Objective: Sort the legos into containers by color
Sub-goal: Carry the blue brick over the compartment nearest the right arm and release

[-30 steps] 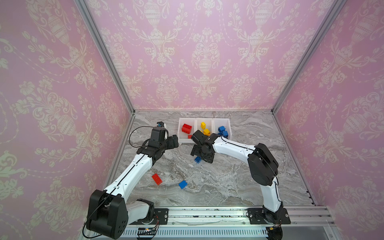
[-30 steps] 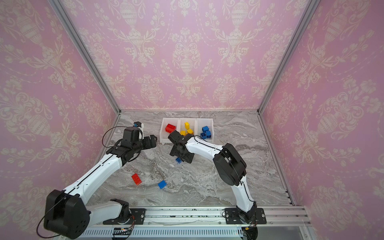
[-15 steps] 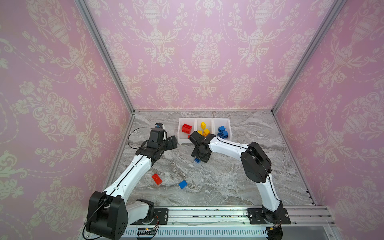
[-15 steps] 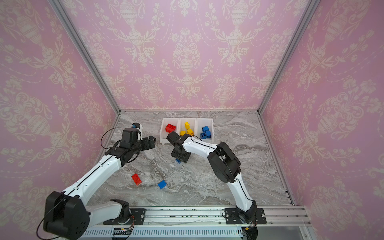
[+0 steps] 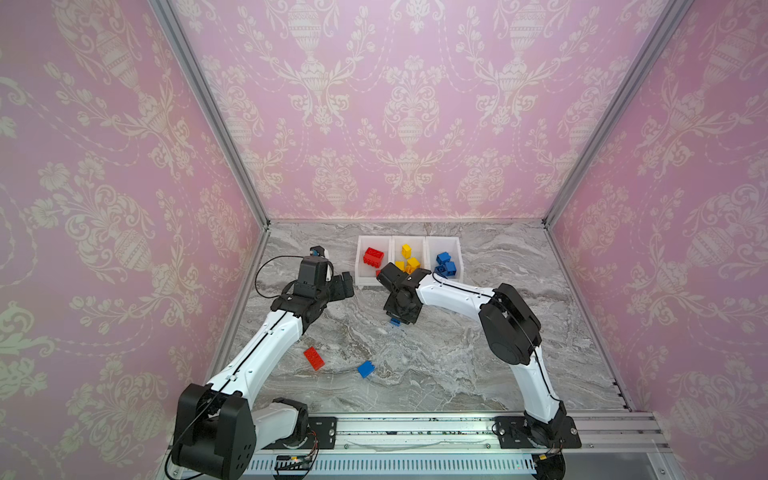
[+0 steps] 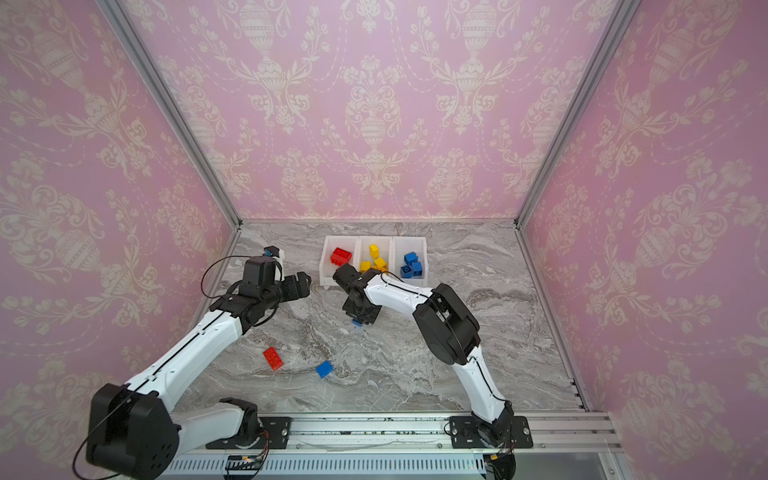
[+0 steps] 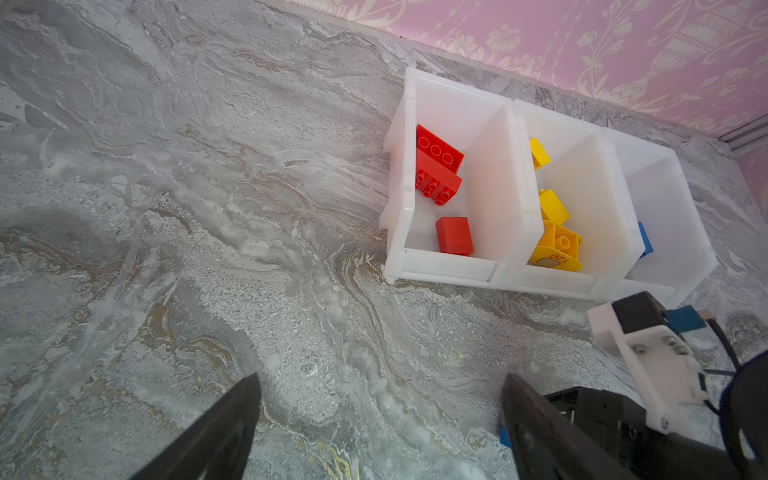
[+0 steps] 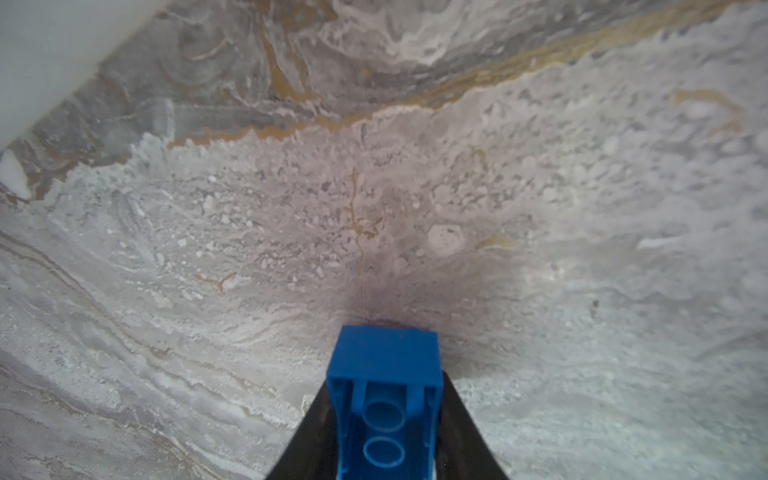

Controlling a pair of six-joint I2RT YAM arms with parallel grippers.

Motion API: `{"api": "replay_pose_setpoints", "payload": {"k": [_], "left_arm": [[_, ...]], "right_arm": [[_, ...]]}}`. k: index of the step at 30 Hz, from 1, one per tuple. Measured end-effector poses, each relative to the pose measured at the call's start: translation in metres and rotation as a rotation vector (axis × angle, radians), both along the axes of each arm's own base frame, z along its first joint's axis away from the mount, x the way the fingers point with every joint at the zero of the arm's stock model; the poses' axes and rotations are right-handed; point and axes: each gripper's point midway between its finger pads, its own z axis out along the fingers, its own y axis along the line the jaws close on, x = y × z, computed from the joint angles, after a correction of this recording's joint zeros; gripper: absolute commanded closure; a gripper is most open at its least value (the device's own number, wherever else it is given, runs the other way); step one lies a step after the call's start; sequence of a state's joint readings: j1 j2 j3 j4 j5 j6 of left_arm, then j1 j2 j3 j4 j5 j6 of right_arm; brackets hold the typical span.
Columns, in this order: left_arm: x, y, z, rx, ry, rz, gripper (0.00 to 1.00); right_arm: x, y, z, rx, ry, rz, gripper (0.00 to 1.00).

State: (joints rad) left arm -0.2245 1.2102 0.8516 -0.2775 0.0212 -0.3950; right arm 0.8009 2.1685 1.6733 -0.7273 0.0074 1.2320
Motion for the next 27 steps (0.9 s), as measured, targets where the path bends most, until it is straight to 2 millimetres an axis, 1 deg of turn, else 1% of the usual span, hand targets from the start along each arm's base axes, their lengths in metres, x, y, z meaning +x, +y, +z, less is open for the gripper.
{"api": "replay_pose_setpoints", "payload": {"k": [3, 6, 9, 11, 16, 19, 22, 27], "left_arm": [[0.0, 0.0, 0.0, 0.0, 0.001, 0.0, 0.08], [-0.001, 0.0, -0.001, 0.0, 0.003, 0.0, 0.08], [-0.002, 0.0, -0.004, -0.005, 0.01, 0.003, 0.07], [-0.003, 0.0, -0.007, -0.009, 0.018, 0.004, 0.08], [-0.006, -0.002, -0.013, -0.021, 0.034, -0.001, 0.08], [-0.006, -0.003, -0.013, -0.03, 0.034, -0.002, 0.07], [-0.006, -0.003, -0.012, -0.035, 0.029, 0.0, 0.07], [-0.006, -0.004, -0.014, -0.042, 0.03, 0.002, 0.07]], "right_arm": [[0.001, 0.001, 0.001, 0.006, -0.006, 0.0, 0.72], [-0.002, -0.003, 0.003, 0.001, -0.01, 0.003, 0.73], [-0.004, -0.01, 0.011, -0.007, -0.031, 0.011, 0.72], [-0.003, -0.014, 0.024, -0.009, -0.062, 0.017, 0.72], [0.004, -0.026, 0.068, 0.003, -0.171, 0.017, 0.71], [0.009, -0.036, 0.091, 0.006, -0.228, 0.011, 0.71], [0.019, -0.05, 0.104, -0.003, -0.267, -0.006, 0.7], [0.043, -0.082, 0.115, -0.034, -0.308, -0.046, 0.69]]}}
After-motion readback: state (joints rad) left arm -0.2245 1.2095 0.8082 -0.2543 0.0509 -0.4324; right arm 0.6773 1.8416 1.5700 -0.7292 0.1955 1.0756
